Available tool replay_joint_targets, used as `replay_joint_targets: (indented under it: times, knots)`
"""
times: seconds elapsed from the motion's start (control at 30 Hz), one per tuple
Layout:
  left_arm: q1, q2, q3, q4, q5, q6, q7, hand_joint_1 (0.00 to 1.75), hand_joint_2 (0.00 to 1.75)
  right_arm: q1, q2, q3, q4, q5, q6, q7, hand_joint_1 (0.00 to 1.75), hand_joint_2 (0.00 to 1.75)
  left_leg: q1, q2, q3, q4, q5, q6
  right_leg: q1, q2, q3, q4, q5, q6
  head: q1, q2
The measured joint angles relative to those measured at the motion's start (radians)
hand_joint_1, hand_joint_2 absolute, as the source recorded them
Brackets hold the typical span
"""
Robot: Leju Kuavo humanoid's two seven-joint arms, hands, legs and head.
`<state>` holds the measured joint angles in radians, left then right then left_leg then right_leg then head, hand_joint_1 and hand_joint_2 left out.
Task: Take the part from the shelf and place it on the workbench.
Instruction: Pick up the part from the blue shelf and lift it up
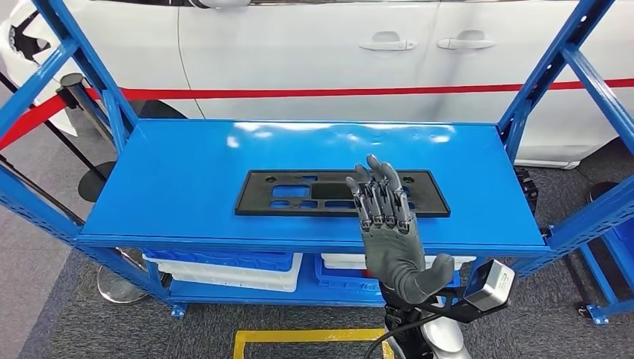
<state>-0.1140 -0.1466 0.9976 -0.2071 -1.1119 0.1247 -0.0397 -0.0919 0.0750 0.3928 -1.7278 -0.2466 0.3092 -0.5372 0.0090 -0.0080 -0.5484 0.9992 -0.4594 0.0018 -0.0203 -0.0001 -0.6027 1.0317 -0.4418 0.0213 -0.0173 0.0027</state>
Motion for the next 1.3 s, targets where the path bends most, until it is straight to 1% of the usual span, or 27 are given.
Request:
replay_joint_targets:
  times: [0.1,0.17,0.2,0.27,0.3,0.33,0.37,0.43,0.47,0.5,0.57,0.67,0.7,0.73,0.77,0.8,0.83,0.87,0.9,0.93,0.97,1.0,1.03,1.1,1.17,1.2,1.3]
  knots:
    - [-0.002,0.000,0.000,0.000,-0.003,0.001,0.002,0.00,0.00,0.005,-0.001,-0.001,0.000,0.006,-0.008,0.001,0.00,1.75,0.002,0.002,0.004,-0.002,-0.018,-0.021,0.005,0.005,0.008,-0.013,-0.013,-0.025,-0.001,0.000]
    - [-0.004,0.000,0.000,0.000,-0.007,0.001,0.001,0.00,0.00,0.007,-0.001,-0.001,0.000,0.008,-0.009,0.000,0.00,1.75,0.005,0.003,-0.011,0.041,-0.043,-0.031,0.003,0.006,0.025,-0.019,-0.023,-0.041,-0.005,0.000]
    - [-0.005,0.000,0.000,0.000,-0.008,0.001,0.001,0.00,0.00,0.008,-0.001,-0.001,0.000,0.009,-0.009,0.000,0.00,1.75,0.007,0.004,-0.038,0.098,-0.064,-0.034,0.003,0.004,0.036,-0.021,-0.026,-0.047,-0.008,0.000]
    - [-0.003,0.000,0.000,0.000,-0.009,0.001,0.002,0.00,0.00,0.010,-0.001,-0.001,0.002,0.010,-0.009,0.000,0.00,1.75,0.007,0.004,-0.125,0.244,-0.116,-0.037,0.008,0.002,0.052,-0.019,-0.035,-0.053,-0.013,0.000]
    - [-0.001,-0.001,0.000,0.000,-0.009,0.001,0.003,0.00,0.00,0.011,-0.002,-0.001,0.004,0.011,-0.009,0.000,0.00,1.75,0.007,0.004,-0.162,0.296,-0.125,-0.037,0.011,0.002,0.059,-0.018,-0.038,-0.054,-0.013,0.000]
    - [0.001,-0.001,0.000,0.000,-0.009,0.002,0.004,0.00,0.00,0.012,-0.002,-0.001,0.005,0.012,-0.009,0.000,0.00,1.75,0.006,0.004,-0.181,0.307,-0.110,-0.034,0.014,0.005,0.067,-0.017,-0.044,-0.055,-0.013,0.000]
    - [0.001,-0.001,0.000,0.000,-0.008,0.002,0.004,0.00,0.00,0.012,-0.002,-0.001,0.006,0.012,-0.009,0.000,0.00,1.75,0.004,0.004,-0.181,0.277,-0.073,-0.028,0.017,0.008,0.076,-0.017,-0.051,-0.056,-0.013,0.000]
    - [0.002,0.000,0.000,0.000,-0.007,0.002,0.004,0.00,0.00,0.011,-0.002,-0.001,0.007,0.013,-0.008,0.000,0.00,1.75,-0.004,0.003,-0.137,0.141,0.027,-0.007,0.022,0.012,0.096,-0.017,-0.068,-0.055,-0.012,0.000]
    - [0.002,0.001,0.000,0.000,-0.006,0.002,0.004,0.00,0.00,0.010,-0.002,-0.001,0.008,0.013,-0.008,0.000,0.00,1.75,-0.009,0.002,-0.115,0.082,0.059,0.003,0.025,0.014,0.102,-0.016,-0.076,-0.052,-0.011,0.000]
    - [0.001,0.001,0.000,0.000,-0.005,0.002,0.003,0.00,0.00,0.009,-0.002,-0.001,0.010,0.013,-0.007,0.000,0.00,1.75,-0.014,0.002,-0.101,0.046,0.076,0.010,0.025,0.015,0.105,-0.016,-0.082,-0.048,-0.010,0.000]
    - [0.001,0.002,0.000,0.000,-0.003,0.003,0.002,0.00,0.00,0.007,-0.002,0.000,0.014,0.013,-0.006,0.000,0.00,1.75,-0.019,0.003,-0.095,0.028,0.074,0.016,0.023,0.015,0.107,-0.019,-0.089,-0.037,-0.008,0.000]
    - [0.001,-0.001,0.001,0.000,-0.001,0.003,0.000,0.00,0.00,0.003,-0.002,0.000,0.015,0.017,-0.009,0.000,0.00,1.75,-0.010,0.003,-0.071,0.000,0.072,0.021,0.023,0.012,0.116,-0.013,-0.107,-0.022,-0.007,0.000]
    - [0.000,-0.002,0.001,0.000,-0.001,0.003,-0.001,0.00,0.00,0.001,-0.002,0.000,0.015,0.020,-0.012,0.000,0.00,1.75,-0.006,0.004,-0.061,-0.010,0.072,0.022,0.023,0.010,0.101,0.020,-0.126,-0.016,-0.005,0.000]
    - [-0.001,-0.002,0.001,0.000,-0.001,0.003,-0.001,0.00,0.00,0.000,-0.002,0.000,0.017,0.024,-0.018,0.001,0.00,1.75,-0.005,0.004,-0.055,-0.015,0.071,0.024,0.018,0.008,0.069,0.079,-0.151,-0.012,-0.003,0.000]
    - [-0.002,-0.002,0.001,0.000,-0.001,0.003,-0.001,0.00,0.00,0.000,-0.003,0.000,0.020,0.029,-0.024,0.003,0.00,1.75,-0.004,0.004,-0.052,-0.016,0.069,0.025,0.015,0.007,0.024,0.149,-0.175,-0.007,-0.002,0.000]
    - [-0.002,-0.003,0.001,0.000,-0.001,0.003,-0.001,0.00,0.00,0.000,-0.003,0.000,0.024,0.034,-0.031,0.005,0.00,1.75,-0.004,0.004,-0.052,-0.015,0.067,0.025,0.012,0.006,-0.018,0.209,-0.189,-0.003,-0.002,0.000]
    - [-0.002,-0.003,0.001,0.000,-0.001,0.002,0.000,0.00,0.00,0.000,-0.004,0.000,0.028,0.039,-0.038,0.007,0.00,1.75,-0.004,0.004,-0.052,-0.013,0.064,0.024,0.009,0.006,-0.048,0.240,-0.183,0.001,-0.002,0.000]
    - [-0.001,-0.003,0.001,0.000,0.000,0.000,0.000,0.00,0.00,0.000,-0.004,0.000,0.032,0.043,-0.042,0.008,0.00,1.75,-0.004,0.004,-0.051,-0.011,0.062,0.023,0.006,0.005,-0.055,0.227,-0.154,0.003,-0.002,0.000]
    - [0.000,-0.003,0.001,0.000,0.000,-0.003,0.001,0.00,0.00,0.000,-0.004,0.001,0.035,0.047,-0.045,0.009,0.00,1.75,-0.003,0.003,-0.050,-0.008,0.059,0.021,0.004,0.004,-0.044,0.182,-0.114,0.004,-0.002,0.000]
    - [0.000,-0.004,0.001,0.000,0.001,-0.007,0.000,0.00,0.00,0.000,-0.004,0.002,0.037,0.049,-0.047,0.010,0.00,1.75,-0.002,0.003,-0.050,-0.003,0.055,0.018,0.002,0.003,-0.021,0.114,-0.072,0.004,-0.002,0.000]
    - [-0.001,-0.004,0.001,0.000,0.003,-0.012,-0.001,0.00,0.00,-0.001,-0.004,0.003,0.039,0.052,-0.047,0.010,0.00,1.75,-0.004,0.001,-0.050,0.003,0.052,0.013,0.003,0.002,0.002,0.054,-0.042,0.002,-0.002,0.000]
    - [-0.001,-0.004,0.002,0.000,0.004,-0.015,-0.002,0.00,0.00,-0.001,-0.004,0.005,0.040,0.055,-0.048,0.009,0.00,1.75,-0.005,0.001,-0.052,0.007,0.049,0.008,0.004,0.002,0.016,0.015,-0.027,-0.003,-0.003,0.000]
    - [-0.002,-0.004,0.003,0.000,0.006,-0.017,-0.003,0.00,0.00,-0.001,-0.004,0.007,0.042,0.057,-0.048,0.008,0.00,1.75,-0.006,0.000,-0.054,0.010,0.047,0.002,0.006,0.003,0.023,-0.005,-0.021,-0.009,-0.003,0.000]
    - [-0.002,-0.004,0.006,0.000,0.009,-0.018,-0.004,0.00,0.00,0.001,-0.004,0.012,0.045,0.060,-0.048,0.003,0.00,1.75,-0.005,0.001,-0.054,0.010,0.046,-0.010,0.009,0.007,0.022,-0.007,-0.019,-0.025,-0.004,0.000]
    - [-0.002,-0.004,0.007,0.000,0.011,-0.018,-0.008,0.00,0.00,0.004,-0.004,0.018,0.046,0.066,-0.051,-0.002,0.00,1.75,-0.002,0.002,-0.063,0.033,0.026,-0.022,0.008,0.006,0.023,-0.012,-0.015,-0.038,-0.005,0.000]
    - [-0.002,-0.004,0.008,0.000,0.011,-0.017,-0.010,0.00,0.00,0.006,-0.004,0.021,0.046,0.070,-0.053,-0.004,0.00,1.75,0.000,0.002,-0.078,0.070,-0.001,-0.027,0.007,0.005,0.023,-0.014,-0.013,-0.044,-0.006,0.000]
    - [0.001,-0.004,0.008,0.000,0.010,-0.013,-0.015,0.00,0.00,0.014,-0.004,0.025,0.049,0.092,-0.071,-0.005,0.00,1.75,0.002,0.002,-0.156,0.259,-0.100,-0.036,0.009,0.002,0.019,-0.013,-0.011,-0.050,-0.008,0.000]
